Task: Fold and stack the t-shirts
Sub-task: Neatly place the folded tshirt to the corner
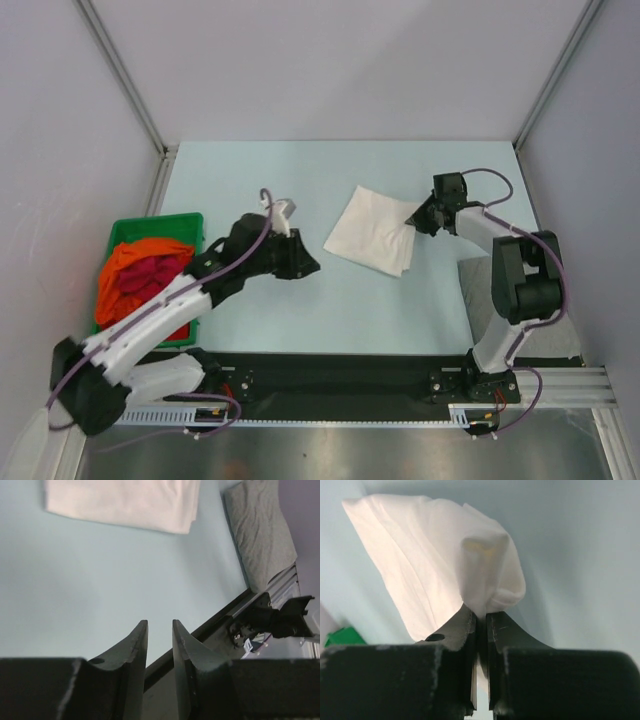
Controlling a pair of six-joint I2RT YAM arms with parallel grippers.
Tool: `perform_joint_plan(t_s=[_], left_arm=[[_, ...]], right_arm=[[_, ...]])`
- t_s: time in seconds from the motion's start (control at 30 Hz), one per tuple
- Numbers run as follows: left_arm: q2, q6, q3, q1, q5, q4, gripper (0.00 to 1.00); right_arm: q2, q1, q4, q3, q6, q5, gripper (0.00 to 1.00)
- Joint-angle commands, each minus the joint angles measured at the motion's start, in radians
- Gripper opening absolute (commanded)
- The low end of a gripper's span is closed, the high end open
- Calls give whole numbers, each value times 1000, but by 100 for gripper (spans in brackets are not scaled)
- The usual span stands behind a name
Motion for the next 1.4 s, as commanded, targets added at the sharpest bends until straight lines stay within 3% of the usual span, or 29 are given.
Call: perform_joint_plan(t_s=[0.0, 0.17, 0.43, 0.8, 1.37], left_arm=[[-210, 184, -101, 53, 34, -124, 32], [-362, 276, -122, 136, 31, -284, 34], [-386, 293, -80, 162, 183, -259, 35], [-413, 319, -106, 125, 174, -239, 37], [-307, 316, -128, 133, 304, -196, 36]], right_arm=[[-141, -2, -214, -17, 38, 265, 0], [-280, -10, -430, 25, 180, 481, 0], [-314, -94, -693, 204, 300, 643, 0], [-247, -283, -949, 496, 228, 554, 0], [-256, -590, -993, 622, 20, 304, 0]])
